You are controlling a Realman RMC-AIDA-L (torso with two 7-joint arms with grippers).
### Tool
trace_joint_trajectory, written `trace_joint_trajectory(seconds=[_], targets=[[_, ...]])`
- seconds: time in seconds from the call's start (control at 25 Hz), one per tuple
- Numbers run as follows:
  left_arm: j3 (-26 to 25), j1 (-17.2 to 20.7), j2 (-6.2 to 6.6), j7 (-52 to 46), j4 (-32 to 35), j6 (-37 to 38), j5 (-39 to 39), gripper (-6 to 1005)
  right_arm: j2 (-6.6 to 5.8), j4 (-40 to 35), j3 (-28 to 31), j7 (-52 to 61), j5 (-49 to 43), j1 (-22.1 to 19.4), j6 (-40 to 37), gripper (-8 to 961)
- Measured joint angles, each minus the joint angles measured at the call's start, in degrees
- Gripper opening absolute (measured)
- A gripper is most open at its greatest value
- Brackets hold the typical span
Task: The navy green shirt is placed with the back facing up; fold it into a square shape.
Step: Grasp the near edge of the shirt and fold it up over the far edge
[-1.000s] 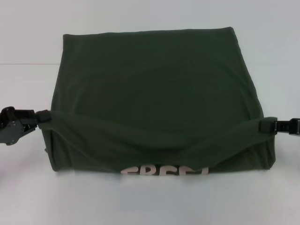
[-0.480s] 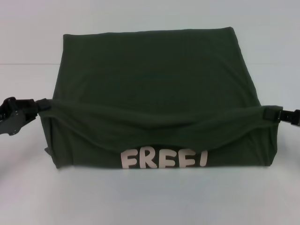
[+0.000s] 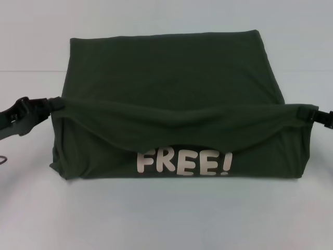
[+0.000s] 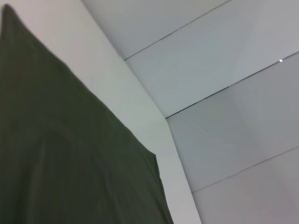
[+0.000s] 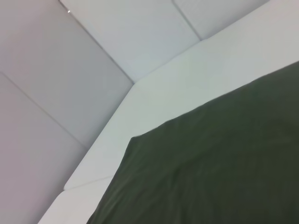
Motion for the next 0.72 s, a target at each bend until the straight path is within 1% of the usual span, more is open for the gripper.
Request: trace_joint_trajectory(seconds=[0.2,0.36,0.52,0.72], targets=[[0.3,-1.4,-0.37,2.9,0.0,-2.2,-0.9,32,0.92,0.0,-0.1,-1.8,2.6,0.1,2.8,66],[0.4,-2.1,-0.67,4.2,0.1,-4.0,-1.0,32,1.32,0.1,-0.3,-2.7,2.9,0.7,4.7,72],[0.5,-2.7,-1.24,5.9,0.1,-6.0,-1.3,32,1.90,0.3,-0.5,-3.7,2.9,1.1,5.8,77],[0.5,-3.3,-1.92,7.9,0.1,-8.3,-2.2,32,2.09,0.7,-0.6,-4.4,3.0,1.9,7.3,84]])
